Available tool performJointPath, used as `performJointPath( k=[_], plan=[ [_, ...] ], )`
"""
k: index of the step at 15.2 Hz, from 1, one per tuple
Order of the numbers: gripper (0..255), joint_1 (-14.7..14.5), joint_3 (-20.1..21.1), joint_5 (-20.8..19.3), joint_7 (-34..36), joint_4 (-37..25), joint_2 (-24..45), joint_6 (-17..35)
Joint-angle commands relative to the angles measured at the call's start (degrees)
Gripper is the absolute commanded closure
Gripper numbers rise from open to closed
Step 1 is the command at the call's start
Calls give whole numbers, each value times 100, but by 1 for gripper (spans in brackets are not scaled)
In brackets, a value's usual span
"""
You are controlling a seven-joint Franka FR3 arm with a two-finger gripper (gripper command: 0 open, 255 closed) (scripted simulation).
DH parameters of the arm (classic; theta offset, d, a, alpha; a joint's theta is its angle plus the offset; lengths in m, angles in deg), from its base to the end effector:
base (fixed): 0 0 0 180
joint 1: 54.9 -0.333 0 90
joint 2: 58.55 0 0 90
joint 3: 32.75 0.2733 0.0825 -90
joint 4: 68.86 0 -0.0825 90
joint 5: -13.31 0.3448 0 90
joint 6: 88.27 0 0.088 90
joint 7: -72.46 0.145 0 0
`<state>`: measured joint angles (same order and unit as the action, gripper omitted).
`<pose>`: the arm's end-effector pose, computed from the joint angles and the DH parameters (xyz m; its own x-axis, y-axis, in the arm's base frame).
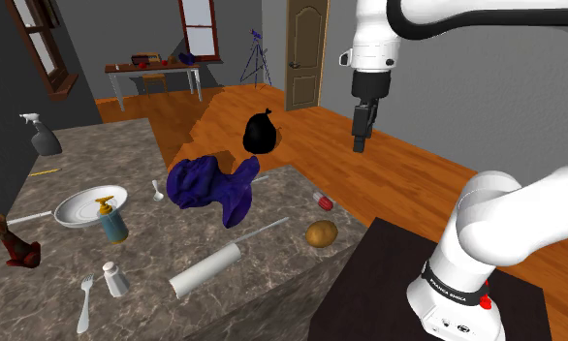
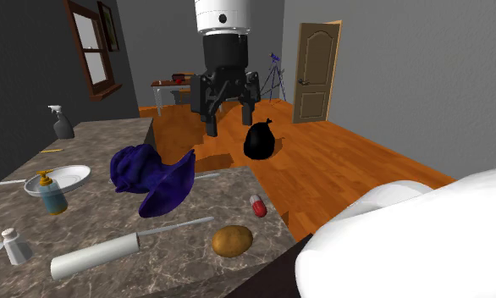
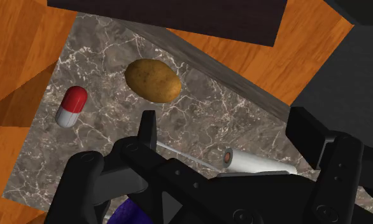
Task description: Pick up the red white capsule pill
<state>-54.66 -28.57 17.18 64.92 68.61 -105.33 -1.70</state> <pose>0.2795 0.0322 0.5069 0.9818 0.1765 -0.0706 0.1752 -0.9842 -0.0239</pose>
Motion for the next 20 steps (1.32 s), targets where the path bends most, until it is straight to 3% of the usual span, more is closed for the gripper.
performJointPath(
  k=[1,11,20],
  plan=[
    [0,0,0,0,0,0,0,0],
    [0,463,-408,-225,-89,876,1042,1978],
    [0,824,-818,-297,-199,1029,2629,3774]
  ],
)
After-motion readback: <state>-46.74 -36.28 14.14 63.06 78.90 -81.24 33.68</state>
